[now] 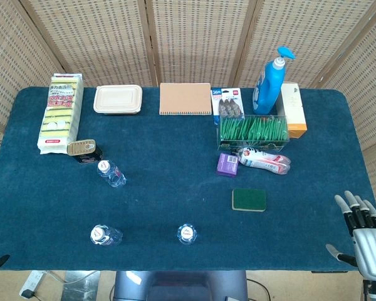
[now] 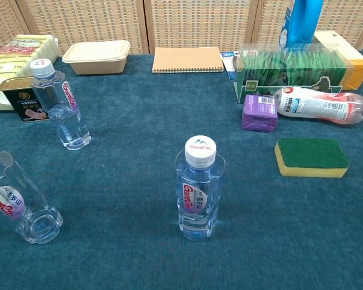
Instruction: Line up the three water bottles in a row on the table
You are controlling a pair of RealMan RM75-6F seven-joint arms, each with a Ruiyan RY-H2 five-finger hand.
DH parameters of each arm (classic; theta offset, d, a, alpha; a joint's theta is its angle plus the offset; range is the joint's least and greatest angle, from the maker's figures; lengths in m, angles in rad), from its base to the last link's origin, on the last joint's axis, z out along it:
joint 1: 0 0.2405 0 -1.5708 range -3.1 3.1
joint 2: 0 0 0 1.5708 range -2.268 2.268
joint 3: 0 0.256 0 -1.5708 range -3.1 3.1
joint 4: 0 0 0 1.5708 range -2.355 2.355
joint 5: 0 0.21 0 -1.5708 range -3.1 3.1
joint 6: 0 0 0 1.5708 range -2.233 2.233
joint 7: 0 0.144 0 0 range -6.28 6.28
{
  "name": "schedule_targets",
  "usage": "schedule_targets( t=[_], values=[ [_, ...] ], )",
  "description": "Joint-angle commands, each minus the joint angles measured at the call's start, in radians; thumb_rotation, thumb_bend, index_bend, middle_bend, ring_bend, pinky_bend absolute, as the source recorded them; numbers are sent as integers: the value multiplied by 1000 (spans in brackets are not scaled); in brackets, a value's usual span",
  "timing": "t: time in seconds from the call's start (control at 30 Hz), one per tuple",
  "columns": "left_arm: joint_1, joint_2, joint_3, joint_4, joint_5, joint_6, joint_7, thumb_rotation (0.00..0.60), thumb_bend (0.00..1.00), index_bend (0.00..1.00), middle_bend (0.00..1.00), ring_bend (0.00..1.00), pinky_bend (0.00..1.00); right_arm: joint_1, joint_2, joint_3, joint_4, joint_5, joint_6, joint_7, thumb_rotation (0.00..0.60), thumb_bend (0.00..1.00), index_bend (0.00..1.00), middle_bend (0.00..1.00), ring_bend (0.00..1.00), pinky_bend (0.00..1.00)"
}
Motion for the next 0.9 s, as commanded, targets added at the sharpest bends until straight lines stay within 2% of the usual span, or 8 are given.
schedule_targets(
  t=[0.03, 0.27, 0.4, 0.53, 0.73, 0.8, 0.9],
  values=[
    [-2, 3, 0, -1, 0, -3, -4, 600, 81, 0, 0, 0, 10, 5, -3, 3, 5, 11, -14, 12, 600, 0, 34, 0, 0, 0],
    [-1, 6, 3, 8, 17, 7, -31, 600, 82, 0, 0, 0, 10, 31, 11, 9, 26, 35, -64, 133, 600, 0, 1, 0, 0, 0],
    [1, 9, 9, 14, 30, 15, -51, 600, 82, 0, 0, 0, 11, 69, 39, -17, 50, 20, -147, 314, 600, 0, 0, 0, 0, 0],
    [2, 8, 12, 32, 49, 30, -69, 600, 81, 0, 0, 0, 11, 136, 54, -67, 120, -64, -252, 563, 600, 0, 0, 2, 0, 0],
    [-2, 8, 5, 38, 38, 29, -88, 600, 81, 0, 0, 0, 11, 222, -35, -110, 289, -199, -271, 876, 600, 0, 0, 11, 0, 7],
    [-4, 10, 5, 37, 38, 26, -91, 600, 81, 0, 0, 0, 11, 248, -66, -123, 329, -236, -267, 946, 600, 0, 0, 12, 0, 18],
    [-4, 9, 6, 37, 41, 25, -88, 600, 82, 0, 0, 0, 11, 282, -110, -132, 372, -272, -268, 982, 600, 0, 0, 11, 0, 24]
  ],
)
